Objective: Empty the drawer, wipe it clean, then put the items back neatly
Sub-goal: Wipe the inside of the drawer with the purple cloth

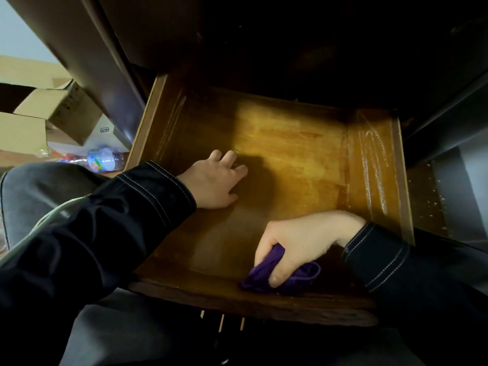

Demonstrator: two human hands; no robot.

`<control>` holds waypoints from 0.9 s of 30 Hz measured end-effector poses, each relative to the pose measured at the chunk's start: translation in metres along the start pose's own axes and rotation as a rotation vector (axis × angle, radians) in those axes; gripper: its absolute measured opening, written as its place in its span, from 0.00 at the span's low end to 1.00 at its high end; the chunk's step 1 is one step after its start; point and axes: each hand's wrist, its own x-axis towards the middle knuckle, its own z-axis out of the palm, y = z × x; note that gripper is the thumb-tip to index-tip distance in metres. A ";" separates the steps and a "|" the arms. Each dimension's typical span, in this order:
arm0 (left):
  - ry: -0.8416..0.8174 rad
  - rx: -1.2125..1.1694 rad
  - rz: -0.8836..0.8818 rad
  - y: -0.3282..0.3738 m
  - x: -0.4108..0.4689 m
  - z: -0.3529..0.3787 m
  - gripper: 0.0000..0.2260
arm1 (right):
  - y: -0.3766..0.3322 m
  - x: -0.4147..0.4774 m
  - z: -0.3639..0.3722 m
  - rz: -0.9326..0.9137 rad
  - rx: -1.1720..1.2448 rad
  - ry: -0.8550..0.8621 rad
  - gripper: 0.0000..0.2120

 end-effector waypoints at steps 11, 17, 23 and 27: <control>0.008 -0.003 0.000 0.001 -0.003 -0.001 0.24 | 0.005 -0.002 -0.001 -0.059 0.048 -0.008 0.10; 0.054 -0.024 0.075 0.010 -0.008 -0.004 0.27 | 0.004 -0.015 -0.002 -0.108 0.156 -0.002 0.09; -0.033 -0.085 0.284 0.032 -0.009 0.000 0.33 | 0.012 -0.042 -0.006 -0.108 0.172 -0.035 0.10; -0.032 0.000 0.299 0.036 -0.008 0.004 0.30 | 0.006 -0.013 0.009 -0.033 -0.041 -0.010 0.09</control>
